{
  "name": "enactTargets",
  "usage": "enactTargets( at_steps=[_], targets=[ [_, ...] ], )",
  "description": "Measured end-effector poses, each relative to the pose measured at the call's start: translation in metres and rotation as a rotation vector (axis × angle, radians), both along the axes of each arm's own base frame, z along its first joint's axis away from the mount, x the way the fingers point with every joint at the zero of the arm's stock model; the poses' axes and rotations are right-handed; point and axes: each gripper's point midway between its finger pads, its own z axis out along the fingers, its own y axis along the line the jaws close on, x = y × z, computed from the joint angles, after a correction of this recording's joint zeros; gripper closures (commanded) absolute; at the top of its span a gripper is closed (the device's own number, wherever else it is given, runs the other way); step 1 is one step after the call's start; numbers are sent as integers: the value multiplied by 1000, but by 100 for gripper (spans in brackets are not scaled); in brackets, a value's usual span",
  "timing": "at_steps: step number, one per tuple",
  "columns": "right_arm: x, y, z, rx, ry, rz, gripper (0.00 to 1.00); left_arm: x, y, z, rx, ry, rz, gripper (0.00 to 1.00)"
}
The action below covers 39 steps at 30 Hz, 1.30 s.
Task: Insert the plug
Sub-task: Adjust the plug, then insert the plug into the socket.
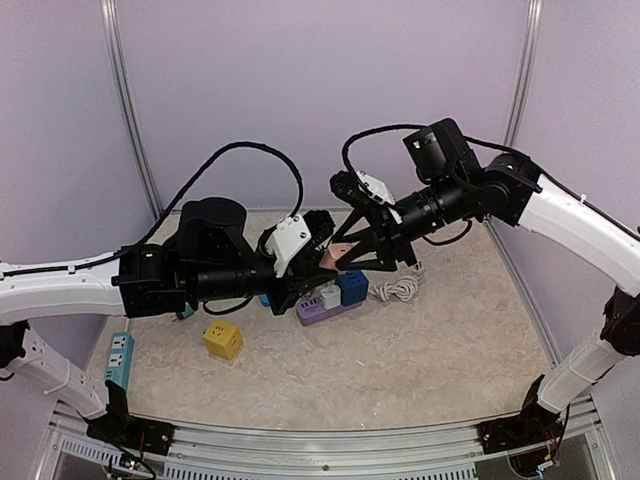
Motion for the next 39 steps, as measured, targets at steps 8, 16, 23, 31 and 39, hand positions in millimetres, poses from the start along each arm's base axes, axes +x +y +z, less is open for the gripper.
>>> enactTargets(
  at_steps=[8, 16, 23, 31, 39],
  targets=[
    [0, 2, -11, -27, -14, 24, 100, -3, -1, -7, 12, 36, -37, 82],
    [20, -4, -32, -90, 2, -96, 100, 29, 9, -21, 11, 102, 50, 13],
    [88, -31, -60, -159, 61, -379, 100, 77, 30, -81, 146, 187, 246, 15],
    [183, -72, -92, -166, 155, -695, 100, 92, 47, -192, 420, 316, 361, 11],
    [216, -87, -108, -155, 230, -797, 100, 104, 66, -254, 573, 360, 396, 3]
  ],
)
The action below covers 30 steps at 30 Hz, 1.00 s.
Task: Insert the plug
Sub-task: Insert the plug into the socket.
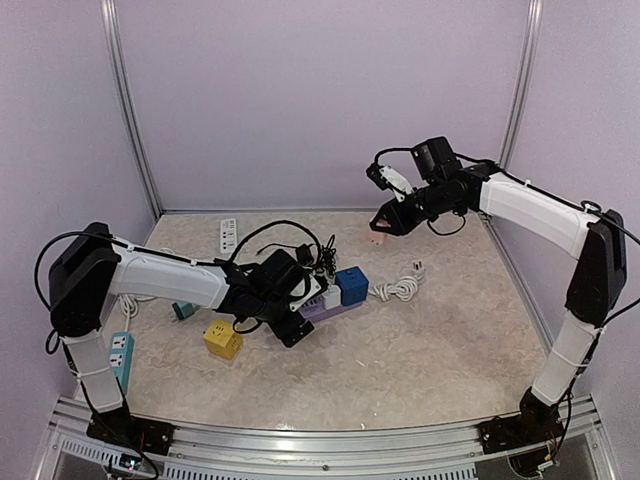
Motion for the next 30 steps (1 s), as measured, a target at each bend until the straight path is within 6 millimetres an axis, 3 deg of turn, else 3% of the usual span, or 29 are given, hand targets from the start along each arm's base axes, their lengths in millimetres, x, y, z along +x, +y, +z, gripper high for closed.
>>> enactTargets(
  at_steps=[5, 14, 19, 25, 30],
  targets=[
    [-1, 2, 3, 13, -5, 8, 100, 8, -1, -1, -4, -26, -31, 2],
    [-17, -5, 6, 12, -22, 40, 100, 31, 4, -11, -32, 11, -43, 11],
    [-22, -7, 9, 10, -36, 54, 100, 38, -11, -10, -72, 36, -76, 12],
    [-24, -8, 6, 0, -36, 64, 100, 43, -27, -9, -120, 62, -117, 30],
    [-27, -8, 7, 0, -42, 79, 100, 41, -28, -15, -129, 89, -144, 37]
  ],
)
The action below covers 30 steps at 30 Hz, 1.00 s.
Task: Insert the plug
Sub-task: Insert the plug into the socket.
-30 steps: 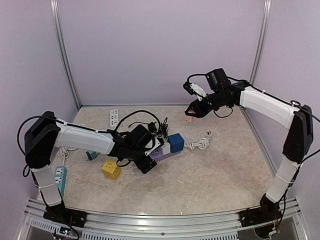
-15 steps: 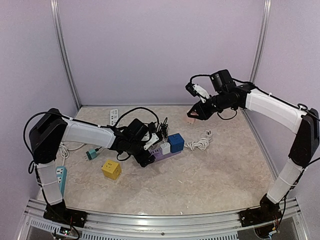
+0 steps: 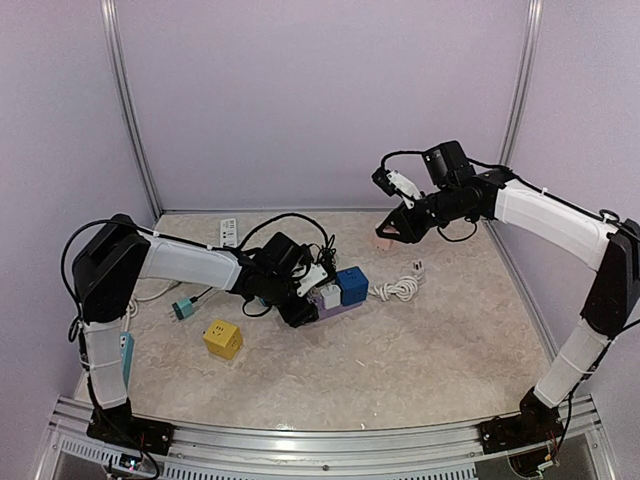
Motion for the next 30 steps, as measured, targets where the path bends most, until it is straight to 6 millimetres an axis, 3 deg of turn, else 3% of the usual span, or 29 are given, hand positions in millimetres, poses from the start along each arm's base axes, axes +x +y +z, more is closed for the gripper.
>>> enactTargets(
  at_steps=[5, 11, 15, 24, 27, 30],
  targets=[
    [-4, -1, 4, 5, -7, 10, 100, -4, -2, -3, -2, 15, -32, 56],
    [-12, 0, 8, 14, -16, 47, 100, -7, -5, -3, -14, 26, -68, 68],
    [-28, 3, 5, 16, -2, 125, 100, -12, -7, -5, -18, 29, -114, 71],
    [-96, 23, -13, 27, -10, 449, 100, -39, -15, -6, -45, 17, -286, 71],
    [-107, 29, -19, 31, -14, 521, 100, -48, -17, -6, -45, 14, -328, 71],
    [-104, 37, -30, 25, -6, 557, 100, -50, -18, -6, -44, 6, -353, 71]
  ],
)
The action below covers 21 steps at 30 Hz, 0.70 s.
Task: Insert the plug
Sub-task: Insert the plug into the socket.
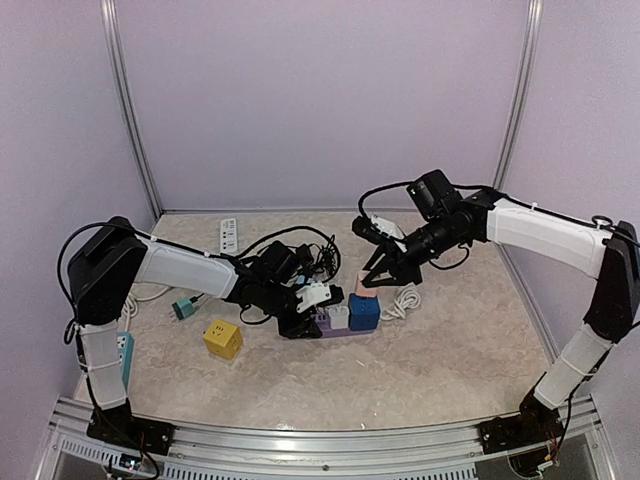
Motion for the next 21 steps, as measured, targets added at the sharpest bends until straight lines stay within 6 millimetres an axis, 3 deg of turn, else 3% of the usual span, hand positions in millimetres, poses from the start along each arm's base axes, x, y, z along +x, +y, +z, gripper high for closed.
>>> enactTargets(
  at_steps=[4, 8, 21],
  targets=[
    [12, 8, -30, -56, 39, 19, 100, 0, 0, 0, 1, -7, -14, 71],
    [11, 6, -52, -103, 68, 37, 100, -1, 0, 0, 1, -10, -22, 71],
    [18, 6, -54, -99, -19, 58, 100, -1, -1, 0, 4, -9, -28, 72]
  ],
)
